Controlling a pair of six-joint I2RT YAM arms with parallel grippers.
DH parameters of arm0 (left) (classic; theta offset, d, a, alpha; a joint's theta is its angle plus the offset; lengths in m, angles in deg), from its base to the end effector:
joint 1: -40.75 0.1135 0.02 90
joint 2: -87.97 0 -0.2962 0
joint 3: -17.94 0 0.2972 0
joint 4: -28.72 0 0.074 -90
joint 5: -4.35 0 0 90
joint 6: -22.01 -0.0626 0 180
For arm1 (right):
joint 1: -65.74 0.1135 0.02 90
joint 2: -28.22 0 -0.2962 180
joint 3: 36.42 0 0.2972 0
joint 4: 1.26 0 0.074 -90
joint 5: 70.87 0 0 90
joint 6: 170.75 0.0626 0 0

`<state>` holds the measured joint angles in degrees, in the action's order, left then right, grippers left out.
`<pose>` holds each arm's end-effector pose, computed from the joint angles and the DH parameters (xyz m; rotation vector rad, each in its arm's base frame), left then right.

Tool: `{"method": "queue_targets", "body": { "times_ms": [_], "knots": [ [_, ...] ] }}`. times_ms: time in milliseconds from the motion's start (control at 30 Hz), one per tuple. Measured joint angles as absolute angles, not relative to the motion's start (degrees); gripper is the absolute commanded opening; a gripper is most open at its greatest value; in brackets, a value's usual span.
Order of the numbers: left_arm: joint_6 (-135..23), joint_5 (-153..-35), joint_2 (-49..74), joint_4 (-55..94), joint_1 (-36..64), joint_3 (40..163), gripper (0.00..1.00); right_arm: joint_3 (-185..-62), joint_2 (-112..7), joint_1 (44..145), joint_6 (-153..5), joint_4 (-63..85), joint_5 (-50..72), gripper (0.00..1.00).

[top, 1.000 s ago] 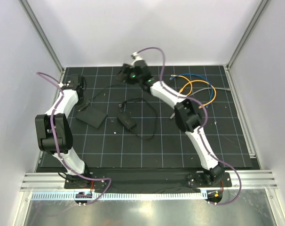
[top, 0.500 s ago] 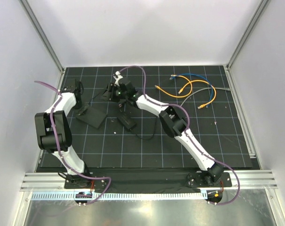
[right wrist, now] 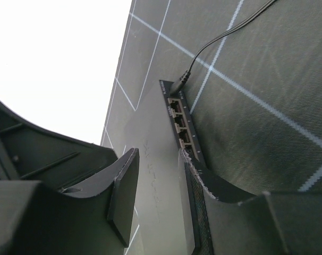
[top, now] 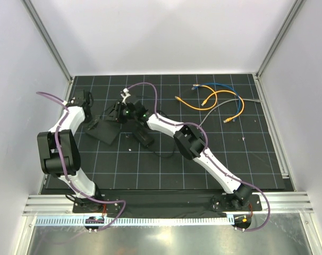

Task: Pull the plug from the switch port

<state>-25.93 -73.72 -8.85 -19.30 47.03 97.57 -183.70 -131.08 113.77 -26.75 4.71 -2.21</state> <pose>0.3920 0.0562 0.1970 -1.1476 2.4076 0.0851 0.4603 0.5458 0.1154 -0.1835 2.1803 1.4815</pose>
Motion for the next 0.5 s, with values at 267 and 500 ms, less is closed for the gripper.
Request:
{"method": "queue_targets", "body": {
  "times_ms": [267, 500],
  "knots": [
    [-25.12, -73.77, -8.28, -19.0, 47.03, 97.57, 0.11, -184.07, -131.37, 113.51, -25.9, 4.8, -1.97, 0.42],
    [-24.81, -74.01, -8.28, -18.58, 47.03, 97.57, 0.11, -185.78, -133.4, 113.53, -24.44, 4.39, -1.97, 0.42]
  ]
}}
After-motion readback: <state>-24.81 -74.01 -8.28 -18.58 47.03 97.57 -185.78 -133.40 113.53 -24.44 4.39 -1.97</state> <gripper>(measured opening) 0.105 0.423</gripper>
